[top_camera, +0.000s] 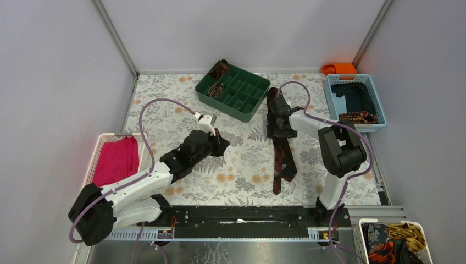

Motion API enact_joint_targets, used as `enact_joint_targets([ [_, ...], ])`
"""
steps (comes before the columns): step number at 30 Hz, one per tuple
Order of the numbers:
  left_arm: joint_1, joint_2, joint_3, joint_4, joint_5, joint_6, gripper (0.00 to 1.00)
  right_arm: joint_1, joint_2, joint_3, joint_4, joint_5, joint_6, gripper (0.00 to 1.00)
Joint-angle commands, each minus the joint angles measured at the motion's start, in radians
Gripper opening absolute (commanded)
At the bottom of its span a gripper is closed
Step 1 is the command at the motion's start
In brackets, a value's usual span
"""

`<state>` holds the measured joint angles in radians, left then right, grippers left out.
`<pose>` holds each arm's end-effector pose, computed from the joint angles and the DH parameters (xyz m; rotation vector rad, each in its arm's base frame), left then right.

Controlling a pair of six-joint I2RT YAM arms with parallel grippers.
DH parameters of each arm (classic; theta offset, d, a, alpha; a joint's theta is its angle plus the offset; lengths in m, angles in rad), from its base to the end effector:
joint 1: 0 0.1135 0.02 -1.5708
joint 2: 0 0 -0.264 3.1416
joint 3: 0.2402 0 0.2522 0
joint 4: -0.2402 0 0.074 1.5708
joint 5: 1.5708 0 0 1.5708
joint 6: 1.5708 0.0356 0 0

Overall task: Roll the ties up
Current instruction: Flatten out the tie at the center of the board.

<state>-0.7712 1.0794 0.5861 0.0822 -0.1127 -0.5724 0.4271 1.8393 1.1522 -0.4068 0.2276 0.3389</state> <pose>0.1748 -0.1643 0.2394 0.1286 2.0556 -0.7481 0.3377 0.1449 0.1625 -0.0427 2.6172 -0.0397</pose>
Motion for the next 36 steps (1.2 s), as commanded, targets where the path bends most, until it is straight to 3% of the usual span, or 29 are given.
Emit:
enact_joint_targets([
  [1,0.006,-0.027,-0.030,-0.008,-0.012,-0.007,0.00,0.001,0.049,0.000,0.001,0.042,0.006,0.80],
  [3,0.006,-0.031,-0.037,-0.007,-0.012,-0.008,0.00,0.001,0.048,-0.023,0.000,0.042,0.007,0.69],
  [5,0.006,-0.030,-0.041,-0.009,-0.013,-0.008,0.00,0.000,0.031,-0.060,0.006,0.017,0.011,0.44],
  [10,0.006,-0.023,-0.047,-0.001,-0.006,-0.007,0.00,0.019,-0.009,-0.154,0.012,-0.062,0.028,0.26],
  [17,0.006,-0.017,-0.049,0.013,0.026,-0.025,0.00,0.207,-0.090,-0.196,-0.031,-0.144,0.109,0.12],
  [27,0.007,-0.069,-0.035,-0.046,-0.036,-0.033,0.00,0.629,-0.040,-0.220,-0.145,-0.225,0.221,0.07],
  [31,0.008,-0.034,0.004,-0.072,-0.074,-0.030,0.00,0.692,-0.079,-0.339,-0.126,-0.226,0.341,0.05],
  [36,0.057,0.153,0.110,-0.123,-0.132,-0.057,0.00,0.694,-0.190,-0.500,-0.063,-0.222,0.456,0.03],
])
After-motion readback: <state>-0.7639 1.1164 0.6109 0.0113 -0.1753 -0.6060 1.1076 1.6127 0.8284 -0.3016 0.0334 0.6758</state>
